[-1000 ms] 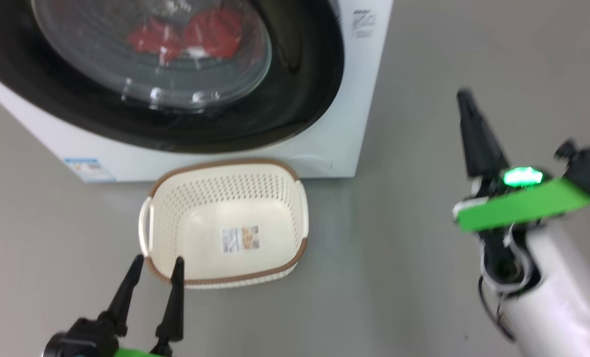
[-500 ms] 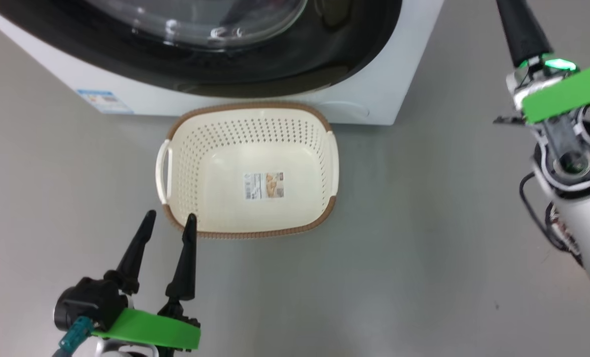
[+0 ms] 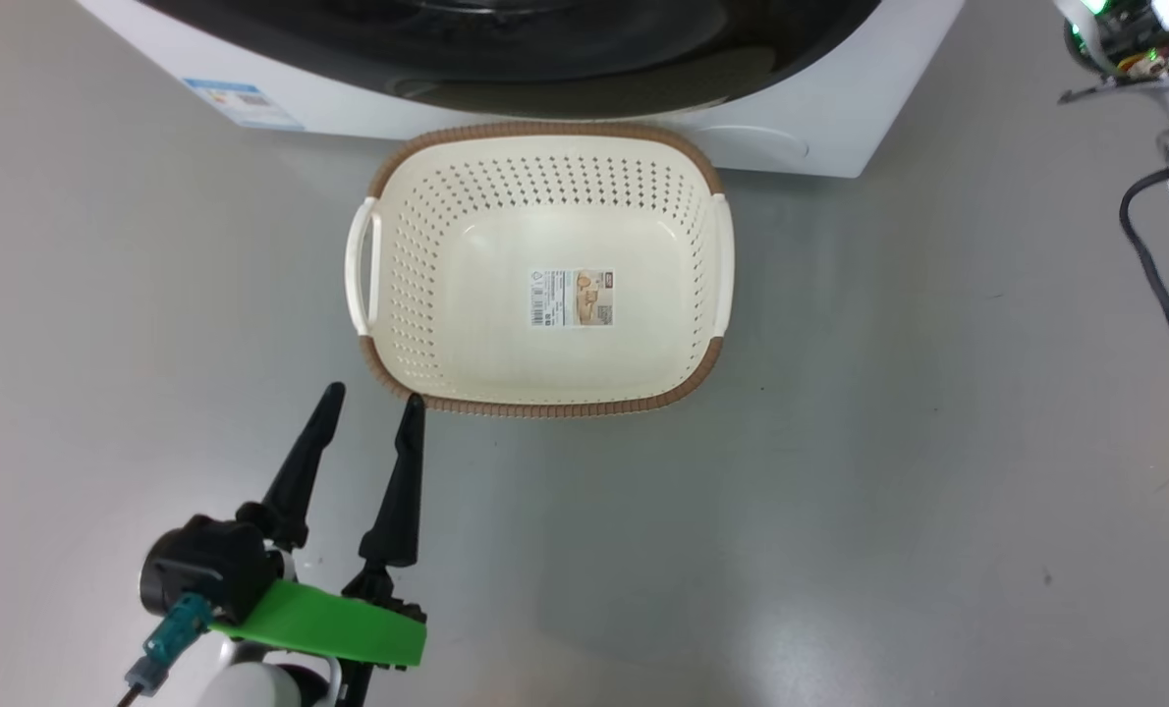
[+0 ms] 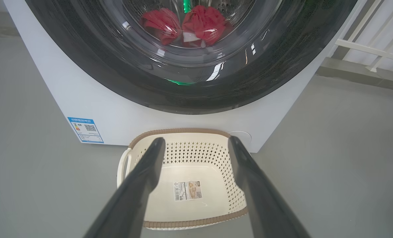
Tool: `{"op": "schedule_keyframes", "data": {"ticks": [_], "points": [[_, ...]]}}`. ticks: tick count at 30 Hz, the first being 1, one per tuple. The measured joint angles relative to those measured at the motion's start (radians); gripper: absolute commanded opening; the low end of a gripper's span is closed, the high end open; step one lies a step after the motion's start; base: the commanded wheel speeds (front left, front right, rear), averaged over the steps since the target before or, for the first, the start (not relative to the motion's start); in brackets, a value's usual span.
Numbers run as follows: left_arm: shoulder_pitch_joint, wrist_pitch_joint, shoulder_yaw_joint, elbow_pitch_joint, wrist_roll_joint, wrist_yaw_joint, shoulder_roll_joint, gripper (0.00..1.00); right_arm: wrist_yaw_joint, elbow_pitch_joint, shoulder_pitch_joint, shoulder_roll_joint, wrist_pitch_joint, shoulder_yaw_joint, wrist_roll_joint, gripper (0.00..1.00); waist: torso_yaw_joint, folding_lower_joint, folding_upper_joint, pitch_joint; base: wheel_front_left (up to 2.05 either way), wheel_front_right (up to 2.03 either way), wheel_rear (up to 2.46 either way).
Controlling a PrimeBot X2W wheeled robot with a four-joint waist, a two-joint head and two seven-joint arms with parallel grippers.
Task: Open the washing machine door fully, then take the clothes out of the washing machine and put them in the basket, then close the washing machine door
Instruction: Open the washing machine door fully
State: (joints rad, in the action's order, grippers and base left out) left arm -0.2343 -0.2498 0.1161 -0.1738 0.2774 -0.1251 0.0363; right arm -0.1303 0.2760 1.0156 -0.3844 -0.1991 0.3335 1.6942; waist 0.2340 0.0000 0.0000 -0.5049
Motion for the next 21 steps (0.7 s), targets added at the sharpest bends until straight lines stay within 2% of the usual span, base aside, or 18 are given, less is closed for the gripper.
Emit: {"op": "schedule_keyframes", "data": {"ticks": [11, 21], "points": [[-0.023, 0.0, 0.047, -0.011, 0.027, 0.0, -0.002, 1.0, 0.0, 0.126, 0.112, 0.008, -0.154, -0.02, 0.03, 0.0, 0.043, 0.0, 0.0, -0.045, 0.0, 0.0, 0.0], [-0.034, 0.0, 0.078, -0.011, 0.04, 0.0, -0.003, 1.0, 0.0, 0.187, 0.125, 0.015, -0.189, -0.019, -0.002, 0.0, 0.048, 0.0, 0.0, -0.047, 0.0, 0.0, 0.0]]}}
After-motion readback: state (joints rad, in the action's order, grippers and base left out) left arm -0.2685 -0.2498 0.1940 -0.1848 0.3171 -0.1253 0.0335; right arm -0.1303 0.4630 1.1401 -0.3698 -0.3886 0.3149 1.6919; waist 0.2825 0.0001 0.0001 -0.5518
